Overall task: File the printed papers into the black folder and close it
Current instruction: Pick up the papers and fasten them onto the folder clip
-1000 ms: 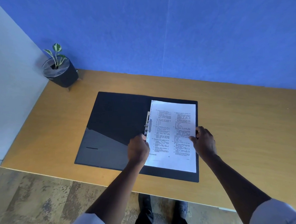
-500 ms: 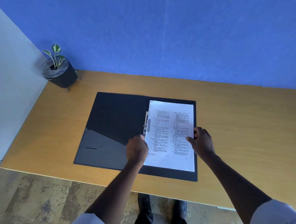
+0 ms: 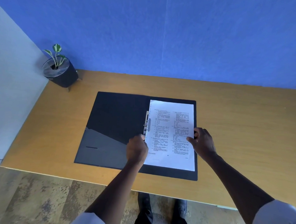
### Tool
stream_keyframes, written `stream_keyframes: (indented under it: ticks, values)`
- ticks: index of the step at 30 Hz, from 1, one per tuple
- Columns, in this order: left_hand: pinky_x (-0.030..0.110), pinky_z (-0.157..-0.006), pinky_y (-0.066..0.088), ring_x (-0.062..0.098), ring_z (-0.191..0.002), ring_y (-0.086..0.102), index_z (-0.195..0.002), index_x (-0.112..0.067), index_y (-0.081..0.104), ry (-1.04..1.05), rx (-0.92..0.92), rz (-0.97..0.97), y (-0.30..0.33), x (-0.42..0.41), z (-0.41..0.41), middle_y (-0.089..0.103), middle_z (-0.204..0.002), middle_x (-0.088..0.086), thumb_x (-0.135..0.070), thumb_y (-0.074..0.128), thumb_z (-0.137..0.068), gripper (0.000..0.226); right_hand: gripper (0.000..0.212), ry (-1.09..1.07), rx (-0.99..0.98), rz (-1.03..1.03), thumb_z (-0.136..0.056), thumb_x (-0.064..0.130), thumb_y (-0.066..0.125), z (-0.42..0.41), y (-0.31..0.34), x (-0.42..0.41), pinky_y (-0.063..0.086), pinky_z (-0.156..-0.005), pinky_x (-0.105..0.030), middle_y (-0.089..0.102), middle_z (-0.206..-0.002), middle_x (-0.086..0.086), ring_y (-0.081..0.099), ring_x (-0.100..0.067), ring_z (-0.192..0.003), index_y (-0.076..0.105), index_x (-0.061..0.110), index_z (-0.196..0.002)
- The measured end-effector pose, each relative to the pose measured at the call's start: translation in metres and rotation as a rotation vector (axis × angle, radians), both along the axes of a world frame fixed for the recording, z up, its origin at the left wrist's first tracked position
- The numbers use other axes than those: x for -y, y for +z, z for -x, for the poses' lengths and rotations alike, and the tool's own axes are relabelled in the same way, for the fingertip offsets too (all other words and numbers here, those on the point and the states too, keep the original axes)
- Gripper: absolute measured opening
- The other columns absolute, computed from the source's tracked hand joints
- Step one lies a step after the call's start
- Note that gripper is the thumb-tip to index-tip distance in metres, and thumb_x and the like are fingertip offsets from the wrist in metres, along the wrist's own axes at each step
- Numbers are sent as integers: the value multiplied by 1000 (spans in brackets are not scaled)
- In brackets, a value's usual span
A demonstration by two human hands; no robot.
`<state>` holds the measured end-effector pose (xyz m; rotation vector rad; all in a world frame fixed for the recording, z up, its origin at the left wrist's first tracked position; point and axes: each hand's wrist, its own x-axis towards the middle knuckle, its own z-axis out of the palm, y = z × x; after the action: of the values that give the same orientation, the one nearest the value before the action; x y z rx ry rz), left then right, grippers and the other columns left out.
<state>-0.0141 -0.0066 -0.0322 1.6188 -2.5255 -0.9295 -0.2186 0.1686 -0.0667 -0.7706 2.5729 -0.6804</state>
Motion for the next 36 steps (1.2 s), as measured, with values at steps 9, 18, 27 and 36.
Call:
stream_keyframes:
  ticks: [9, 18, 27, 36]
  values:
    - [38, -87, 56, 21, -107, 65, -137, -23, 52, -289, -147, 15, -17, -3, -48, 66, -121, 1, -39, 49, -95, 45, 55, 33, 16, -12, -84, 33, 74, 4, 3, -4, 55, -70, -34, 56, -114, -6, 61, -17, -83, 52, 12, -129]
    - [31, -102, 47, 13, -135, 39, -153, -29, 25, -505, -71, 3, -20, -6, -69, 42, -146, -9, -47, 78, -73, 98, 61, 75, 23, -23, -80, 25, 80, 0, 9, -4, 50, -70, -30, 55, -117, -6, 61, -15, -80, 52, 12, -132]
    - [35, -96, 53, 13, -133, 41, -154, -28, 23, -515, -27, 50, -26, -7, -69, 41, -147, -9, -38, 77, -77, 94, 64, 79, 19, -70, -78, 31, 80, 1, 7, -5, 55, -73, -36, 53, -116, -2, 63, -16, -81, 50, 18, -133]
    - [36, -95, 55, 14, -132, 42, -153, -28, 23, -507, -30, 59, -24, -9, -69, 42, -146, -9, -38, 75, -80, 90, 67, 83, 12, -79, -76, 27, 83, 1, 6, -4, 58, -72, -36, 54, -116, -3, 64, -16, -81, 49, 17, -134]
